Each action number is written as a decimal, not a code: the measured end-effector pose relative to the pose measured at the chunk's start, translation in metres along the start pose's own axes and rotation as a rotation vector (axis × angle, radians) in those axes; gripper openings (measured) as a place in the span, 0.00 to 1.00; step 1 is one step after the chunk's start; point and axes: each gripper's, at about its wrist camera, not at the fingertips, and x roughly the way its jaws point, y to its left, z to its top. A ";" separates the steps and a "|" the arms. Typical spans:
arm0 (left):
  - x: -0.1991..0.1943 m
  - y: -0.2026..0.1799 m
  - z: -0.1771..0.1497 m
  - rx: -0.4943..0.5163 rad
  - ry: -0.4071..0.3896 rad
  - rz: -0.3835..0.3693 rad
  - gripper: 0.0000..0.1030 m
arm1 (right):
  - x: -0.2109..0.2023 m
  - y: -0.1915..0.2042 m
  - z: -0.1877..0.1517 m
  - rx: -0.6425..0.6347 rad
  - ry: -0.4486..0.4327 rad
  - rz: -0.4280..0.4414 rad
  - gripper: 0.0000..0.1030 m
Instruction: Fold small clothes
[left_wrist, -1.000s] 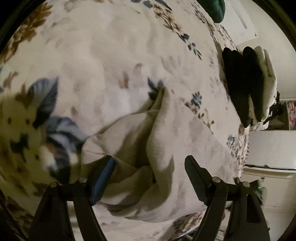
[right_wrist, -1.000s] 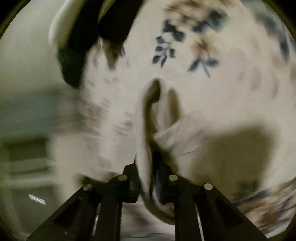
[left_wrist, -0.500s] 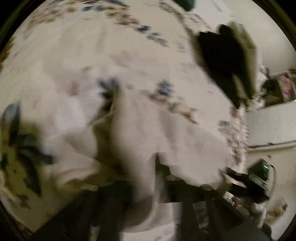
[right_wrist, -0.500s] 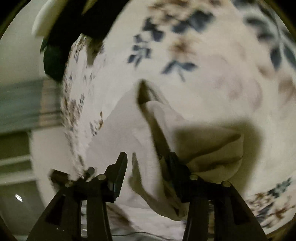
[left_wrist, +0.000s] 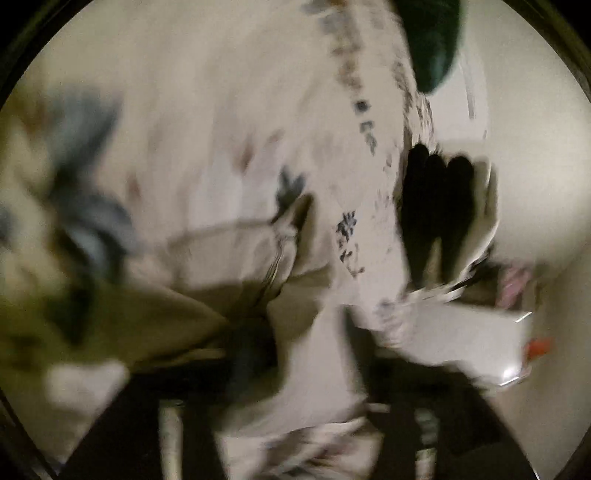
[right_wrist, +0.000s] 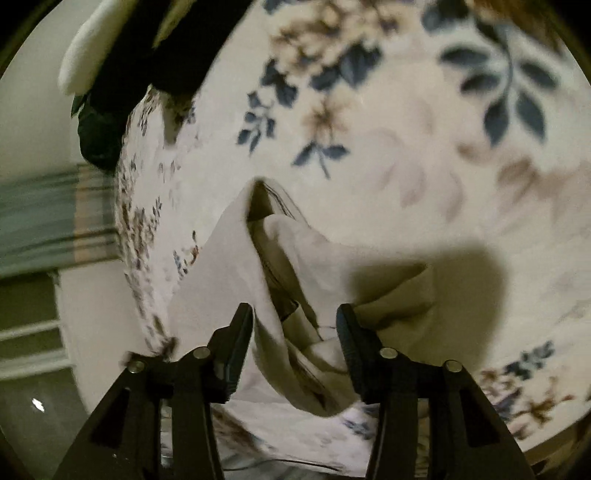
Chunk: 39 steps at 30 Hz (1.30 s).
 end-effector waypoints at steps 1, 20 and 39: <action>-0.007 -0.011 0.000 0.065 -0.016 0.068 0.77 | -0.003 0.005 -0.001 -0.029 -0.007 -0.022 0.54; 0.064 -0.058 -0.021 0.369 0.056 0.261 0.58 | 0.031 0.036 -0.005 -0.141 0.019 -0.106 0.64; 0.034 0.012 0.009 -0.046 0.063 -0.061 0.39 | 0.040 0.032 -0.002 -0.132 0.069 -0.168 0.16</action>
